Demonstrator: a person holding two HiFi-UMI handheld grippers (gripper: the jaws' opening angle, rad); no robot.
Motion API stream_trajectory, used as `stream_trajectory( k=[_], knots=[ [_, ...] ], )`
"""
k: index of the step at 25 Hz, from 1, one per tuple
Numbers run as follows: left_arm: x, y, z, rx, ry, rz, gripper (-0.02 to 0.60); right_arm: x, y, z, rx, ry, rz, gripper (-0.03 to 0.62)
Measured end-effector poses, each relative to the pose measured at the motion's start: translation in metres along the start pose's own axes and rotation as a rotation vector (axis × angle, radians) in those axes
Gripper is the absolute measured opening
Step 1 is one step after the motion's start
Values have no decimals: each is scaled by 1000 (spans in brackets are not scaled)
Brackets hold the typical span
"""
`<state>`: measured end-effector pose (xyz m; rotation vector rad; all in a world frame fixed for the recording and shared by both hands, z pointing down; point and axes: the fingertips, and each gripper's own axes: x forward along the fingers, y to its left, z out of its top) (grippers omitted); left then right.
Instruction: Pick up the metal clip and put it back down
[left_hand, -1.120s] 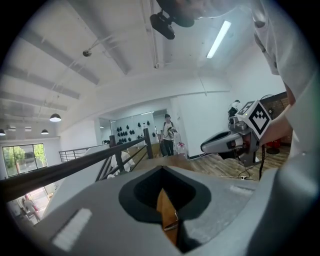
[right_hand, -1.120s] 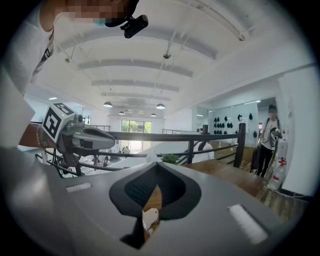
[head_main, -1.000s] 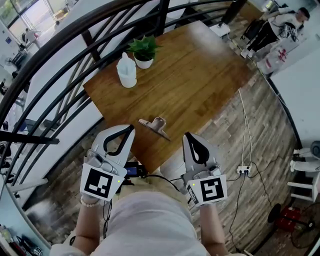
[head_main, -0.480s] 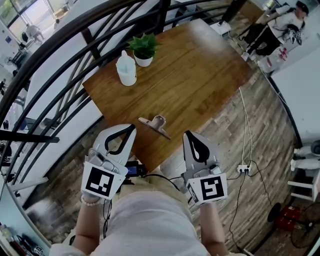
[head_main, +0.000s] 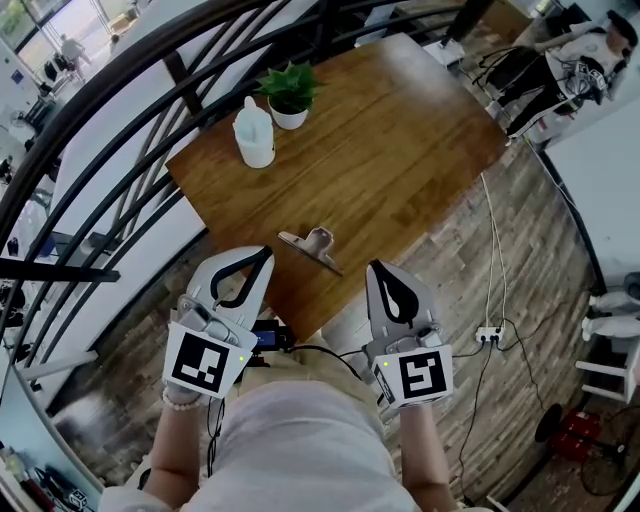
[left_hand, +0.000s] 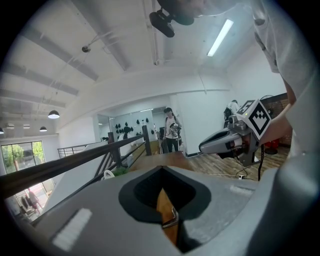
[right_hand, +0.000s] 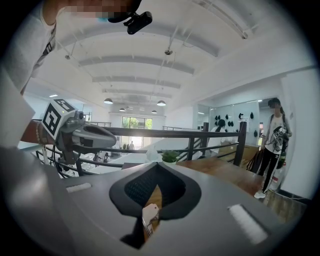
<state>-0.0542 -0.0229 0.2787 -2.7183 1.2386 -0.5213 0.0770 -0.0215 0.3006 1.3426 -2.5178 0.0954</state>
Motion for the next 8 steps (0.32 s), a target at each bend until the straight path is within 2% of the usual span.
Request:
stream_trajectory(
  k=[8],
  knots=[
    [0, 1, -3, 3, -1, 1, 6, 2, 3, -3, -14, 7, 3, 21]
  ],
)
